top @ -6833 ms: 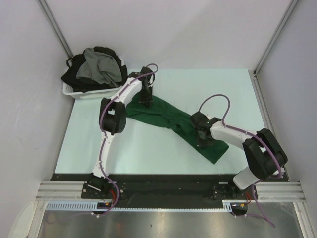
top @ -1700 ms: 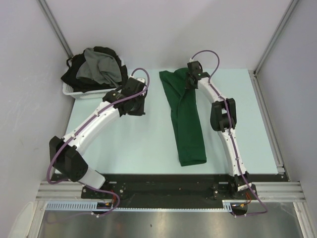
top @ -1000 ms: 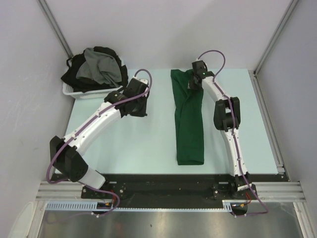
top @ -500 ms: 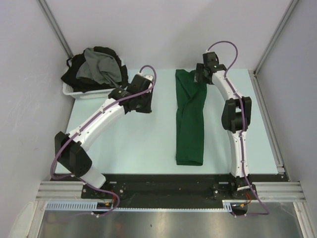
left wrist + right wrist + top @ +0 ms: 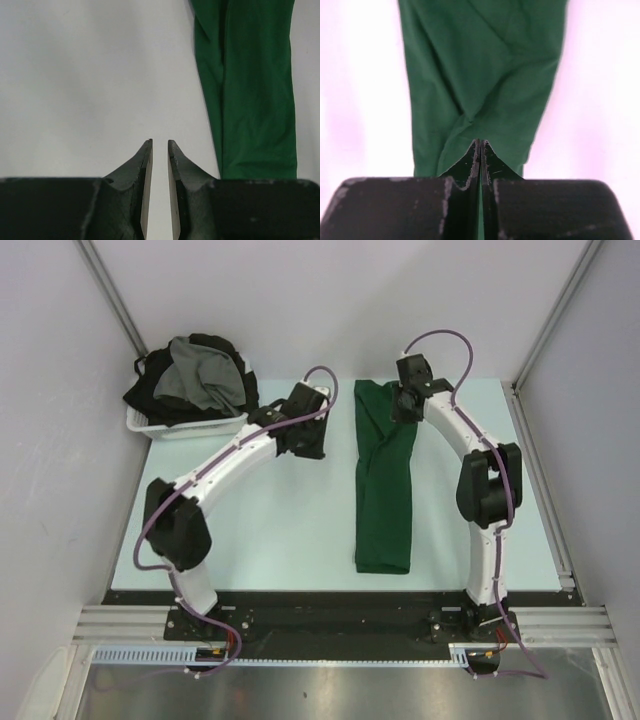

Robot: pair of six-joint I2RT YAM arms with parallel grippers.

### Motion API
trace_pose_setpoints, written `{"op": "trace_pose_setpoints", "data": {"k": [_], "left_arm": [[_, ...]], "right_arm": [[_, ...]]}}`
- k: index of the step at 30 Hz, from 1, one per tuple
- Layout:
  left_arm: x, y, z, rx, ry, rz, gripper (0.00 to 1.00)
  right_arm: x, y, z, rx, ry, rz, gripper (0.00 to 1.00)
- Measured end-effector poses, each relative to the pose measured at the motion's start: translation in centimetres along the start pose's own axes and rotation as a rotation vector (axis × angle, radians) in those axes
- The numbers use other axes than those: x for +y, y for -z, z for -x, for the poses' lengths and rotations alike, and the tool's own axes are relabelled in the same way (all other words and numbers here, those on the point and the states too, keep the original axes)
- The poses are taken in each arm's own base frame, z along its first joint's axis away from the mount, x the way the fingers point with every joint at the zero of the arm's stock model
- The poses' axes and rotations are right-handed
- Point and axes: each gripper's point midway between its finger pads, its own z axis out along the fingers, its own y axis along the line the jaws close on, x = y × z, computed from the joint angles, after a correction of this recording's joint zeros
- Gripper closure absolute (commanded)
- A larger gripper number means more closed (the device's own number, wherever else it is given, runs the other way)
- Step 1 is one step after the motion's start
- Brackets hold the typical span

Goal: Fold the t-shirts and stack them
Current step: Rotate the tshirt 90 degrees

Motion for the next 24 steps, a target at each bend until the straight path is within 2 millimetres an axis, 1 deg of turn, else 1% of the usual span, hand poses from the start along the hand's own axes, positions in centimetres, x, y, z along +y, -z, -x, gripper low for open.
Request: {"op": "trace_pose_setpoints", "data": {"k": [2, 5, 8, 10, 13, 15, 18, 21, 24], "left_arm": [[-0.5, -1.5, 0.6, 0.006, -0.005, -0.002, 0.78], [-1.0, -2.6, 1.1, 0.010, -0.017, -0.005, 0.78], [-1.6, -3.0, 2.0, -0.004, -0.026, -0.014, 0.78], [-1.7, -2.8, 2.3, -0.014, -0.031, -0.014, 0.78], [-1.5, -2.7, 2.6, -0.022, -0.036, -0.004, 0.78], [-1.2, -2.7, 2.6, -0.022, -0.046, 0.010, 0.78], [-1.0, -2.5, 2.7, -0.029, -0.053, 0.020, 0.78], [-0.8, -2.1, 3.0, -0.043, -0.057, 0.027, 0.78], [-0.7, -1.5, 3.4, -0.058, -0.058, 0.032, 0.78]], "right_arm": [[0.8, -0.1, -0.3, 0.006, 0.008, 0.015, 1.00], [1.7, -1.2, -1.0, 0.030, 0.018, 0.031, 1.00], [2.6, -3.3, -2.0, 0.058, 0.031, 0.038, 1.00], [3.5, -4.9, -3.7, 0.098, 0.049, 0.041, 1.00], [5.0, -6.5, -6.2, 0.155, 0.075, 0.052, 1.00], [6.1, -7.2, -7.4, 0.178, 0.093, 0.063, 1.00], [7.1, -7.6, -8.4, 0.193, 0.115, 0.071, 1.00], [8.0, -7.4, -8.5, 0.190, 0.123, 0.085, 1.00], [8.2, -7.5, -8.6, 0.193, 0.123, 0.091, 1.00]]}}
